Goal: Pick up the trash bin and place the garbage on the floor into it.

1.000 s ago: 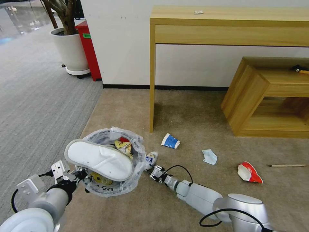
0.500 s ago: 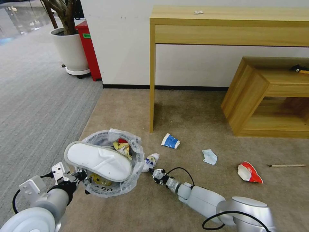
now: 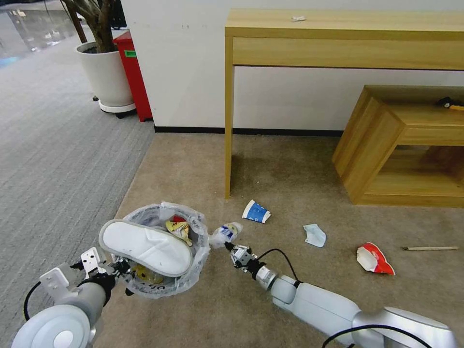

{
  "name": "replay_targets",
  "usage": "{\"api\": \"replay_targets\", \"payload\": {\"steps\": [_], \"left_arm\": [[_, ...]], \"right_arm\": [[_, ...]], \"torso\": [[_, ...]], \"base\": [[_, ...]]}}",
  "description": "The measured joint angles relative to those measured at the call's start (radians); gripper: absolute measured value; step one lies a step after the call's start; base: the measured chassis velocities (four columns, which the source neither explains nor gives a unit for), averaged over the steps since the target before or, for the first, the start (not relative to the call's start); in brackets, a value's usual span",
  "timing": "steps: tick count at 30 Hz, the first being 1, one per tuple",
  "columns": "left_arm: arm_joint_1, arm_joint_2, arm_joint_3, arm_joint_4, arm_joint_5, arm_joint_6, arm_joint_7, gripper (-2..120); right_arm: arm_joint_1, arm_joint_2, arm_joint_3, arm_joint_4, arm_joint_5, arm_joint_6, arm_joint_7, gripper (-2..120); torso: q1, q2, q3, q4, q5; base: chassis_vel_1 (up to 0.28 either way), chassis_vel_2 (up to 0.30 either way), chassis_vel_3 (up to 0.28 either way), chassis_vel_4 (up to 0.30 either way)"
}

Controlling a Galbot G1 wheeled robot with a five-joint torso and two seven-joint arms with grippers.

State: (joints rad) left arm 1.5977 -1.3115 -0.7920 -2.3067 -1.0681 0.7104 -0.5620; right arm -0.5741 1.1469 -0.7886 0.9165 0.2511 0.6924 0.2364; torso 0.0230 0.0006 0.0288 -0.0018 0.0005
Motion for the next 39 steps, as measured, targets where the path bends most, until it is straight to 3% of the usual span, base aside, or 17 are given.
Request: {"api": "replay_targets", "payload": {"steps": [6,7,12,16,20,30,39], "left_arm": [[-0.003,0.008,0.001,0.028,0.012,0.000,0.000,0],[-0.003,0.010,0.001,0.040,0.015,0.000,0.000,0],[-0.006,0.015,0.001,0.060,0.023,0.001,-0.001,0],[-0.007,0.013,0.004,0.070,0.031,0.003,-0.003,0],[-0.006,0.007,-0.001,0.074,0.036,0.003,-0.005,0],[-0.023,0.013,-0.016,0.078,0.020,0.003,-0.027,0],[-0.034,0.017,-0.017,0.069,0.004,0.003,-0.041,0]], "right_arm": [[-0.001,-0.096,0.027,0.104,-0.026,0.018,0.014,0],[0.005,-0.137,0.028,0.178,-0.020,0.013,0.018,0],[0.019,-0.185,0.021,0.339,0.015,-0.003,0.036,0],[0.064,-0.248,-0.019,0.585,0.082,-0.056,0.073,0],[0.118,-0.274,-0.062,0.721,0.118,-0.086,0.094,0],[0.245,-0.296,-0.186,0.926,0.214,-0.109,0.123,0],[0.333,-0.247,-0.307,1.031,0.282,-0.140,0.163,0]], "torso": [[0.000,0.000,0.000,-0.0004,0.0000],[0.000,0.000,0.000,-0.0003,-0.0003],[0.000,0.000,0.000,-0.0003,-0.0001],[0.000,0.000,0.000,-0.0003,-0.0004],[0.000,0.000,0.000,-0.0001,-0.0003],[0.000,0.000,0.000,-0.0001,-0.0003],[0.000,0.000,0.000,-0.0001,-0.0003]], "base": [[0.000,0.000,0.000,0.000],[0.000,0.000,0.000,0.000],[0.000,0.000,0.000,0.000],[0.000,0.000,0.000,0.000],[0.000,0.000,0.000,0.000],[0.000,0.000,0.000,0.000],[0.000,0.000,0.000,0.000]]}}
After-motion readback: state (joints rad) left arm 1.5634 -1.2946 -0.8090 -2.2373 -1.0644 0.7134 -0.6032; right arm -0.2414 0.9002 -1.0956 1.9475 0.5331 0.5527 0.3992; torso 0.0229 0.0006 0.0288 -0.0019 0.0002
